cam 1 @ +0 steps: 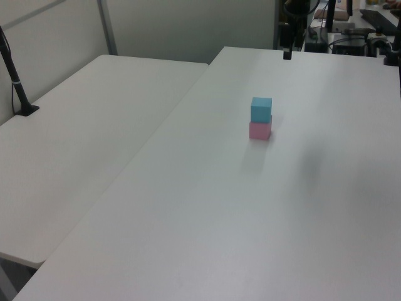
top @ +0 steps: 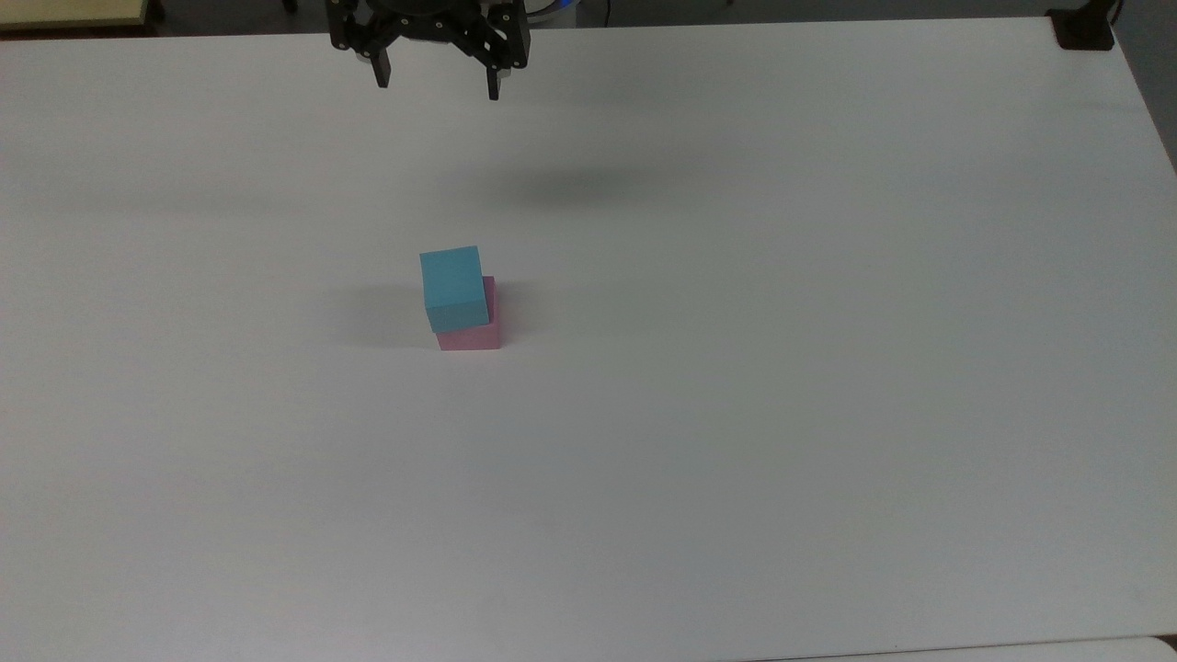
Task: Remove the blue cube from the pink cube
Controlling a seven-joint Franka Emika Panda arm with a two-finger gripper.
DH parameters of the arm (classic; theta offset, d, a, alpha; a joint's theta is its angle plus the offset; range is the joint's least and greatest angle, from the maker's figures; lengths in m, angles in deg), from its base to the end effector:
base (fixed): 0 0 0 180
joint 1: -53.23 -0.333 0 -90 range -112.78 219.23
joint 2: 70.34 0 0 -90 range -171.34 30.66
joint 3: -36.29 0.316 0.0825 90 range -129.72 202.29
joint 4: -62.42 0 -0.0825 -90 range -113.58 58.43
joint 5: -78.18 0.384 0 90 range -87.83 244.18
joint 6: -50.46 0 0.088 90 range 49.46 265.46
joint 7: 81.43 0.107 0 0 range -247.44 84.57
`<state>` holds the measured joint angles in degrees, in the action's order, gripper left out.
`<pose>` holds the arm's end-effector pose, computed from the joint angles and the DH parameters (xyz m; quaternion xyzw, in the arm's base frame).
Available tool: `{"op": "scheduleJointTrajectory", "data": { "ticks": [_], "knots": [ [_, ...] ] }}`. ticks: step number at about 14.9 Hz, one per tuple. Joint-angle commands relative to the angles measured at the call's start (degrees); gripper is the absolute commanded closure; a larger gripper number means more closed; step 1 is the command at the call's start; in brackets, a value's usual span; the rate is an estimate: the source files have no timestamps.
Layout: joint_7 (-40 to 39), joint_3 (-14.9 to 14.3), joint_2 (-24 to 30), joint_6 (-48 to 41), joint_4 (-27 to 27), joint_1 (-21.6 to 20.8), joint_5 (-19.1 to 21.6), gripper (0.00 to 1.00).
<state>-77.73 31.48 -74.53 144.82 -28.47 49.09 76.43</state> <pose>0.5817 -0.0082 0.5824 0.9991 -0.0368 -0.0057 0.0184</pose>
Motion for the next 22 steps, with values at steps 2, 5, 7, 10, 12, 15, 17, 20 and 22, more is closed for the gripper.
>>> {"op": "scheduleJointTrajectory", "data": {
  "ticks": [2,5,7,10,12,15,17,20,22],
  "knots": [
    [-1.1,-0.5,0.9,-0.8,-0.6,-0.1,0.0,0.00],
    [-1.2,-0.5,0.9,-0.8,-0.6,-0.1,0.1,0.00],
    [-2.8,-0.5,0.9,-0.8,-0.6,0.0,0.1,0.00],
    [-9.7,-0.9,-0.4,0.2,-0.4,0.2,0.4,0.00],
    [-15.0,-1.0,-2.7,3.4,-0.4,1.1,0.8,0.00],
    [-16.8,-0.9,-7.3,9.5,-0.4,2.6,0.9,0.00],
    [-16.1,-0.8,-10.4,12.4,-0.5,2.5,0.8,0.00],
    [-15.7,-0.5,-13.7,15.8,-1.0,2.0,0.8,0.00],
    [-15.7,-0.1,-15.1,16.6,-1.4,1.9,0.8,0.00]
  ]
}}
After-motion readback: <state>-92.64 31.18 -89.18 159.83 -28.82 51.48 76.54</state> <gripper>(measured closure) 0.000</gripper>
